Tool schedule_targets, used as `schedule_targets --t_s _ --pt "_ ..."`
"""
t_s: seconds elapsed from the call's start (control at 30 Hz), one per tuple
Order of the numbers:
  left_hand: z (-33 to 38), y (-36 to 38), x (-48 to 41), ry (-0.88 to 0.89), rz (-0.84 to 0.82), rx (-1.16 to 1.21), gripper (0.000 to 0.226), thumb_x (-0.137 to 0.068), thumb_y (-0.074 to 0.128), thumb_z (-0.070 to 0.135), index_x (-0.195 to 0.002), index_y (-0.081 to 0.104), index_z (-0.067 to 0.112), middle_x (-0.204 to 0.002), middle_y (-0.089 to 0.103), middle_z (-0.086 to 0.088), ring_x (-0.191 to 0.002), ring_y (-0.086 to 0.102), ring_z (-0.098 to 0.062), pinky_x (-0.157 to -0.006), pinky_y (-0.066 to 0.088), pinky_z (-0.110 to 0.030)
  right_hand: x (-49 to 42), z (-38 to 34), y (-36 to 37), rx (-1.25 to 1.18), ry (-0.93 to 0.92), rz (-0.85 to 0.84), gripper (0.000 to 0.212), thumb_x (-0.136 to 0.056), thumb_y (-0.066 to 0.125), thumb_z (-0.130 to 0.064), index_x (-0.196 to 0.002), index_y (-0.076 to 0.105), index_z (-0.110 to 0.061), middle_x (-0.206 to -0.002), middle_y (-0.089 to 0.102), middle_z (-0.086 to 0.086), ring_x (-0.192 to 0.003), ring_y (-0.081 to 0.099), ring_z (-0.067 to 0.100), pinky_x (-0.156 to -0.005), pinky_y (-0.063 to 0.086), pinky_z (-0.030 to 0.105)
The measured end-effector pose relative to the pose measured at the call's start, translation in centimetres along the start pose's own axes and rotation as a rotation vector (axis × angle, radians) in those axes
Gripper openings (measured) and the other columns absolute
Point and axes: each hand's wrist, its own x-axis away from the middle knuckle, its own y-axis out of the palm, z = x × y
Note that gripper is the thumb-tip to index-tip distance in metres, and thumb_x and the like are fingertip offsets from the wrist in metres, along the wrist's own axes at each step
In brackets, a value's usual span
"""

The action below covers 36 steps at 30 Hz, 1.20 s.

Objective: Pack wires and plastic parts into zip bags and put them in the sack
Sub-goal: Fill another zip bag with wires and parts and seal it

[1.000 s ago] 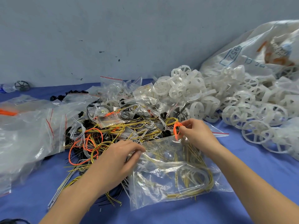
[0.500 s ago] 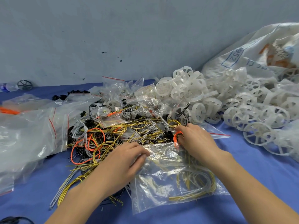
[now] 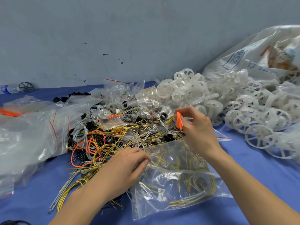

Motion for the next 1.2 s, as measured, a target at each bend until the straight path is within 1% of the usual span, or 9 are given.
schedule_targets --t_s 0.1,0.17,0.3,0.37,0.57,0.73,0.97,1.1,1.2 --pt "0.0 0.0 0.0 -0.002 0.005 0.005 0.025 -0.100 0.041 0.044 -0.116 0.060 0.043 -0.106 0.053 0.030 -0.104 0.044 0.011 -0.092 0.039 -0.015 -0.1 -1.5 0.1 -0.422 0.128 0.022 0.007 -0.092 0.069 -0.022 -0.098 0.068 -0.025 -0.096 0.075 -0.009 -0.094 0.069 0.006 -0.079 0.054 0.023" --pt "-0.1 0.0 0.0 -0.001 0.004 -0.004 0.025 -0.100 0.040 0.044 -0.116 0.059 0.042 -0.106 0.053 0.030 -0.104 0.044 0.011 -0.093 0.039 -0.016 -0.3 -2.5 0.0 -0.571 0.144 0.011 0.011 -0.091 0.069 -0.024 -0.101 0.066 -0.020 -0.099 0.076 -0.007 -0.095 0.069 0.003 -0.076 0.051 0.015" --pt "-0.1 0.1 -0.1 -0.006 -0.001 -0.017 0.026 -0.099 0.041 0.044 -0.118 0.059 0.042 -0.108 0.052 0.030 -0.105 0.043 0.011 -0.096 0.039 -0.017 -0.9 -3.3 -0.8 -0.771 0.215 -0.038 0.025 -0.082 0.069 -0.031 -0.103 0.064 -0.017 -0.103 0.076 0.001 -0.102 0.069 0.015 -0.085 0.051 0.026" --pt "-0.1 0.2 -0.1 -0.004 0.001 -0.023 0.026 -0.100 0.041 0.045 -0.118 0.059 0.042 -0.108 0.052 0.030 -0.104 0.042 0.012 -0.095 0.038 -0.017 -1.1 -3.1 -1.2 -0.858 0.289 -0.049 0.019 -0.083 0.068 -0.029 -0.099 0.065 -0.019 -0.104 0.075 0.003 -0.103 0.069 0.020 -0.091 0.050 0.031" --pt "0.0 0.3 -0.4 -0.027 0.039 0.055 0.026 -0.099 0.040 0.046 -0.117 0.058 0.043 -0.102 0.052 0.033 -0.101 0.046 0.014 -0.091 0.042 -0.016 -1.3 -1.7 -1.3 -0.909 0.495 -0.068 0.007 -0.099 0.053 -0.017 -0.106 0.055 -0.017 -0.100 0.076 -0.001 -0.094 0.072 0.012 -0.080 0.049 0.026" --pt "1.3 -0.1 -3.1 -0.110 0.224 0.400 0.025 -0.099 0.047 0.041 -0.121 0.058 0.040 -0.106 0.060 0.030 -0.100 0.054 0.016 -0.082 0.043 -0.003 -1.3 -1.4 -0.8 -0.948 0.553 -0.088 0.008 -0.099 0.054 -0.014 -0.106 0.056 -0.014 -0.101 0.076 0.005 -0.095 0.072 0.016 -0.080 0.053 0.026" --pt "3.5 1.1 -6.5 -0.192 0.253 0.743 0.026 -0.097 0.054 0.042 -0.123 0.052 0.044 -0.111 0.061 0.024 -0.099 0.059 0.012 -0.082 0.051 -0.014 -0.6 -1.4 -0.3 -1.010 0.550 -0.238 0.012 -0.096 0.055 -0.014 -0.108 0.057 -0.012 -0.113 0.072 0.012 -0.102 0.071 0.022 -0.087 0.057 0.029" --pt "4.7 2.1 -7.2 -0.409 0.192 1.247 0.012 -0.096 0.059 0.027 -0.108 0.064 0.025 -0.103 0.071 0.006 -0.091 0.071 -0.010 -0.084 0.057 -0.032 -0.2 -2.0 0.2 -1.044 0.557 -0.261 0.011 -0.095 0.057 -0.011 -0.105 0.059 -0.010 -0.111 0.072 0.015 -0.097 0.072 0.024 -0.085 0.058 0.029" --pt "5.3 2.0 -7.3 -0.475 0.135 1.520 0.012 -0.097 0.057 0.023 -0.102 0.065 0.015 -0.099 0.071 -0.002 -0.087 0.070 -0.016 -0.080 0.053 -0.034 0.0 -2.6 0.5 -1.041 0.580 -0.248 0.012 -0.094 0.059 -0.012 -0.106 0.060 -0.009 -0.098 0.073 0.011 -0.094 0.073 0.024 -0.076 0.059 0.027"
